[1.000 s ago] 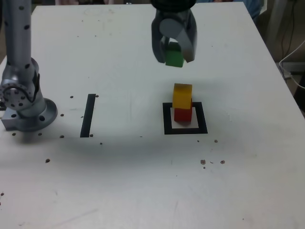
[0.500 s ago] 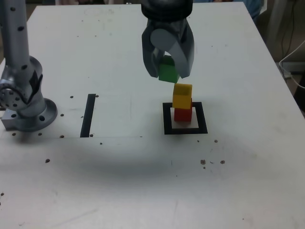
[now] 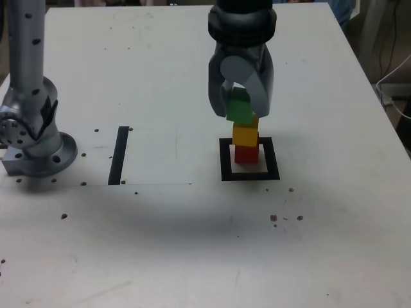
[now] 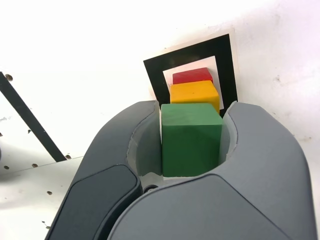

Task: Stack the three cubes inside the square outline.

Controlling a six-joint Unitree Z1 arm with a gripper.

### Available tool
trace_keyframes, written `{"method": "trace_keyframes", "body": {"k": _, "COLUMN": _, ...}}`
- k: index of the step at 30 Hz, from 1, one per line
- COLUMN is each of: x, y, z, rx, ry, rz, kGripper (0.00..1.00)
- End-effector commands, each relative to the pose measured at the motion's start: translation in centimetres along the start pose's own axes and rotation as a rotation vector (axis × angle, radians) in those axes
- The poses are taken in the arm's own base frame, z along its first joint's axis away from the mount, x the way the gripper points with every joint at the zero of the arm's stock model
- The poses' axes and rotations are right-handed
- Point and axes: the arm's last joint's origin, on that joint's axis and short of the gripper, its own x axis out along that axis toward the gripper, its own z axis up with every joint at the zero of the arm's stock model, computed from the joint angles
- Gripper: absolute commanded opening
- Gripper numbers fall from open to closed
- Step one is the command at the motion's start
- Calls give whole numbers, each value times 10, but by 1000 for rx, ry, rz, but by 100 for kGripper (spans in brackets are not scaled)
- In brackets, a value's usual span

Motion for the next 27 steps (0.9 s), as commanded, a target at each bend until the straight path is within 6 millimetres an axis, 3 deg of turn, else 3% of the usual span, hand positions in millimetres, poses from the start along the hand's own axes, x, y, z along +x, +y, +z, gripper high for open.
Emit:
{"method": "trace_keyframes", "body": {"k": 1, "x": 1, "y": 0, "z": 3, "rx": -4, "ry": -4, "rz": -2, "kGripper": 24}}
{"method": "trace_keyframes", "body": {"k": 6, "x": 2, "y": 0, "z": 5, "rx": -8, "ry": -7, "rz": 0, "kGripper": 28}}
{"method": "trace_keyframes", "body": {"k": 10, "x": 3, "y": 0, "z": 4, "rx": -8, "ry": 2, "rz": 2, "kGripper": 38}}
{"method": "trace_keyframes", "body": {"k": 14, "x": 3, "y": 0, "z": 2, "rx": -6, "ry": 15, "rz": 0, "kGripper": 56}}
{"method": "trace_keyframes", "body": {"k": 18, "x": 3, "y": -1, "z": 0, "rx": -6, "ry": 25, "rz": -4, "kGripper": 82}}
{"method": "trace_keyframes", "body": {"k": 21, "x": 3, "y": -1, "z": -1, "rx": -6, "ry": 29, "rz": -5, "kGripper": 96}}
{"method": "trace_keyframes", "body": {"k": 27, "x": 3, "y": -1, "z": -2, "rx": -5, "ry": 30, "rz": -5, "kGripper": 99}}
